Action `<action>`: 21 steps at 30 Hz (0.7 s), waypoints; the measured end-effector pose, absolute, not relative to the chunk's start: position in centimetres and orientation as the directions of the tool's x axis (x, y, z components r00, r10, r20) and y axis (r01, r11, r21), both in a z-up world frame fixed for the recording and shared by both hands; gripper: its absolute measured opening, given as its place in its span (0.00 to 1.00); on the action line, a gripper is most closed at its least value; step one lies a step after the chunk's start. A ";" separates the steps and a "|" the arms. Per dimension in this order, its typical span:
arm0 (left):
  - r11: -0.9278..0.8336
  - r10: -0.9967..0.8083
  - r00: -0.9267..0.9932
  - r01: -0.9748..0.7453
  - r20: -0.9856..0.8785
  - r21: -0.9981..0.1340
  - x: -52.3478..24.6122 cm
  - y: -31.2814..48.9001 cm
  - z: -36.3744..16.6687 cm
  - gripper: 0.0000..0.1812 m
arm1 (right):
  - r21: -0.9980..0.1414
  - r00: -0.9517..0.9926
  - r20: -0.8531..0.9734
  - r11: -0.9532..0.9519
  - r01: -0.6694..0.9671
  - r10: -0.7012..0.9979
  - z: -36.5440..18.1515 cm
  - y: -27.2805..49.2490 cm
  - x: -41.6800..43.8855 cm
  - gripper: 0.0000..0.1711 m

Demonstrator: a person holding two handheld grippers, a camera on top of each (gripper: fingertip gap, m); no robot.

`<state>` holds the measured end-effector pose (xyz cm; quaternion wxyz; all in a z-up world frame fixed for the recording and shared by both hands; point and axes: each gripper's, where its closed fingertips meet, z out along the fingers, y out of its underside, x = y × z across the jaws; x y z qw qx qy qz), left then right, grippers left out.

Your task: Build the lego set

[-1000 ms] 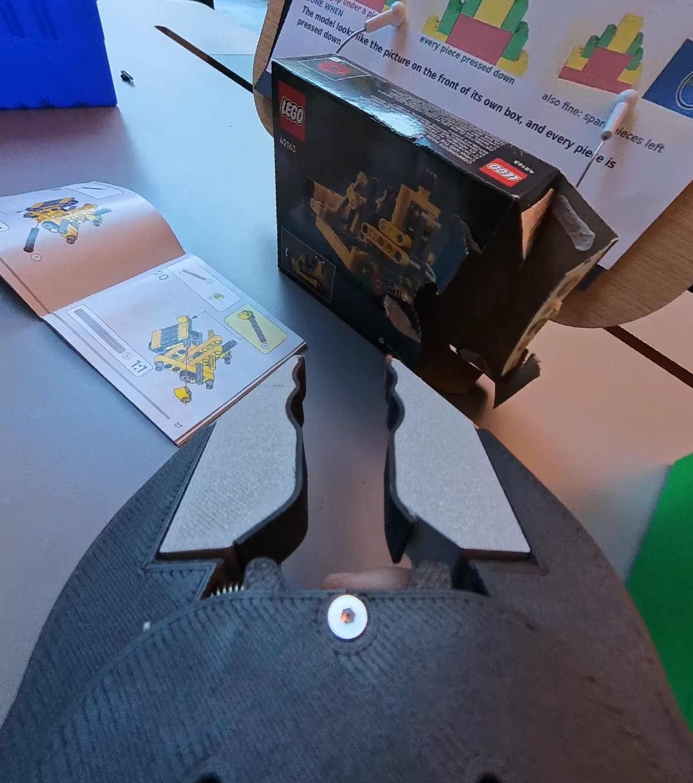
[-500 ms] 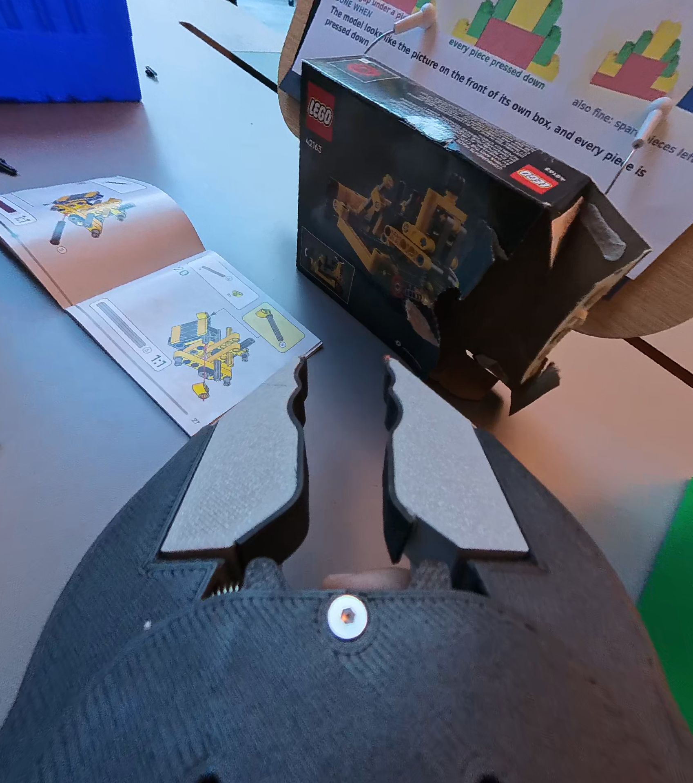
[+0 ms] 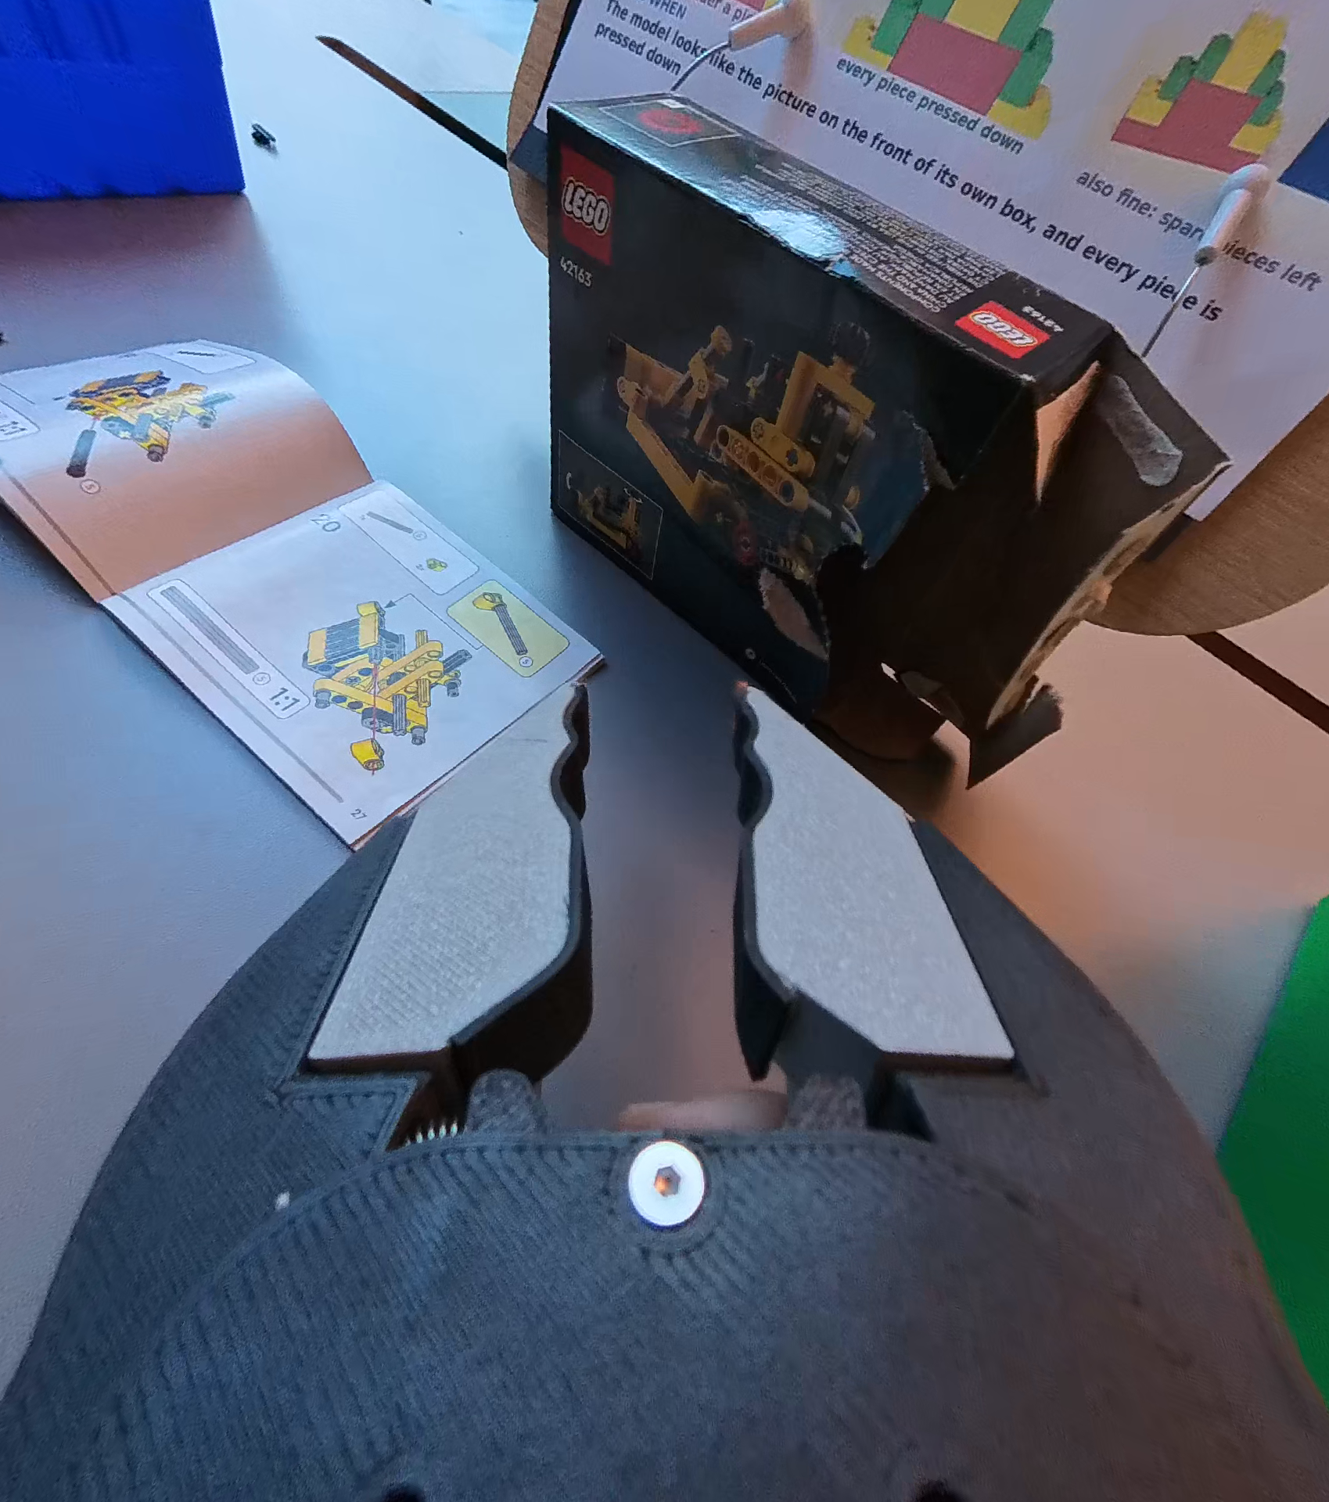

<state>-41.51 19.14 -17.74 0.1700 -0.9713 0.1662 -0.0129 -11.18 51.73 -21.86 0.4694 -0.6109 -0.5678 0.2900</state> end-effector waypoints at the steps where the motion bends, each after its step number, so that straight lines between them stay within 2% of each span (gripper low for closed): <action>1: -0.898 -0.304 0.953 -0.283 0.011 -0.337 -42.1 19.1 -18.5 0.01 | -0.902 0.193 0.182 0.085 0.424 0.964 -21.9 51.8 -11.1 0.19; 4: -0.921 -0.279 0.955 -0.237 0.101 -0.308 -42.7 18.7 -21.1 0.03 | -0.900 0.210 0.183 0.078 0.428 0.960 -22.0 52.1 -11.1 0.19; 9: -0.967 -0.212 0.974 -0.198 0.075 -0.161 -44.7 17.2 -25.6 0.06 | -0.897 0.234 0.183 0.064 0.438 0.955 -22.1 52.6 -11.0 0.19; 12: -0.972 -0.159 0.977 -0.130 0.139 -0.197 -44.7 17.6 -25.6 0.02 | -0.894 0.241 0.186 0.063 0.443 0.952 -22.2 52.7 -11.0 0.19; 18: -0.984 -0.117 0.981 -0.094 0.153 -0.150 -46.0 16.5 -26.3 0.06 | -0.890 0.236 0.197 0.073 0.451 0.951 -22.3 52.6 -11.0 0.19; 21: -0.988 -0.092 0.994 -0.085 0.057 -0.128 -47.7 15.9 -26.5 0.00 | -0.890 0.231 0.196 0.074 0.450 0.953 -22.3 52.5 -11.0 0.19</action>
